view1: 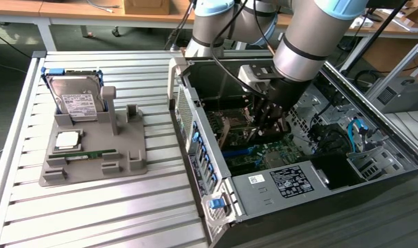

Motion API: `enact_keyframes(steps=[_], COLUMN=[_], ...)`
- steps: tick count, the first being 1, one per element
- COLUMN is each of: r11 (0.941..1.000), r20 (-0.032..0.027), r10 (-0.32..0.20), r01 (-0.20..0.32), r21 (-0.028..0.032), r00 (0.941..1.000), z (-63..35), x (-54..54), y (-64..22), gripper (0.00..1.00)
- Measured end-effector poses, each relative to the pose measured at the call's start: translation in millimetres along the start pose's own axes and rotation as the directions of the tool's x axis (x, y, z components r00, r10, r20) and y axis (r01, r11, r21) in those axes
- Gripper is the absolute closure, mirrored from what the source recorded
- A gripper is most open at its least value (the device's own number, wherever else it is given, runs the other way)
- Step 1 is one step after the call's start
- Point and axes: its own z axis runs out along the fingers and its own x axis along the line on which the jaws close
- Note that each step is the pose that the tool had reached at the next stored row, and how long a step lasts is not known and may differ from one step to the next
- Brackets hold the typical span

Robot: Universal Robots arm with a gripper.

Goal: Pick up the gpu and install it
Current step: 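Insert the gpu into the slot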

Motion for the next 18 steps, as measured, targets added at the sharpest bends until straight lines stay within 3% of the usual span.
enact_keyframes(steps=[1, 3, 4, 18], r11=[1.0, 1.0, 1.0, 1.0], r20=[-0.0054, -0.0217, -0.0251, -0.0254], r10=[0.0, 0.0, 0.0, 0.0], r01=[0.0, 0.0, 0.0, 0.0], r21=[0.0002, 0.001, 0.0011, 0.0012], r00=[1.0, 0.9998, 0.9997, 0.9997], z=[0.2, 0.4, 0.8, 4.9], x=[0.1, 0.1, 0.2, -3.0], y=[0.8, 1.5, 1.6, 13.9], gripper=[0.73, 0.73, 0.73, 0.73])
